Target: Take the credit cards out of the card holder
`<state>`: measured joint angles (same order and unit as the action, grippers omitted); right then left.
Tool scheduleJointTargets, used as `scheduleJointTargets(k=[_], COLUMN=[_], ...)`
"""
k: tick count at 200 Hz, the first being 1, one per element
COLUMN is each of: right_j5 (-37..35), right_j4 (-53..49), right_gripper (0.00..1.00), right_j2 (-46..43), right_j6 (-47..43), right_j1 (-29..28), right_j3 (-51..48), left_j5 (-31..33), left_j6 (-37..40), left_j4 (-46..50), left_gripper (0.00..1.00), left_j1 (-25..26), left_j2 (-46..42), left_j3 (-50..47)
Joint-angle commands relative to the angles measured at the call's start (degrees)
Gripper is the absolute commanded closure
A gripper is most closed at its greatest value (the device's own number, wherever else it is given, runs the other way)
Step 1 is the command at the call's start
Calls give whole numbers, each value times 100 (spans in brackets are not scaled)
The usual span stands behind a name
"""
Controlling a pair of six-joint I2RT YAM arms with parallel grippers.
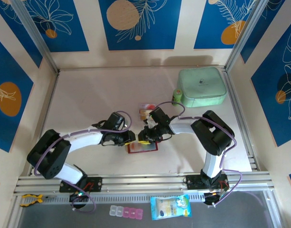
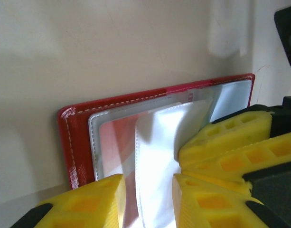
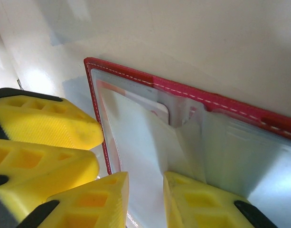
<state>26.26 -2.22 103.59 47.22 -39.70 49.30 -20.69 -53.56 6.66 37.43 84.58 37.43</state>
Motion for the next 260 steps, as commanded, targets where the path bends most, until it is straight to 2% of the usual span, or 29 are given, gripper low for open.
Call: scheduleJointTargets(k=[1, 48, 106, 206, 260], right_j5=[-115, -78, -49, -573, -643], right_j4=[-164, -85, -5, -893, -1184], right_gripper=[73, 73, 73, 72, 71], right_j2=[8, -14, -205, -1444, -2019], right_j6=[32, 56, 98, -225, -301], right_j1=[55, 48, 46, 324, 732], right_j3=[-166, -210, -235, -219, -444], left_j5=[-154, -205, -208, -373, -401], left_j6=[-148, -240, -257, -241, -249], left_j4=[-250, -388, -413, -184, -216], left_gripper=[67, 69, 78, 78, 68], left_j1=[73, 117, 124, 245, 516], left_j2=[107, 251, 187, 30, 442], left_j3=[-43, -25, 10, 432, 874])
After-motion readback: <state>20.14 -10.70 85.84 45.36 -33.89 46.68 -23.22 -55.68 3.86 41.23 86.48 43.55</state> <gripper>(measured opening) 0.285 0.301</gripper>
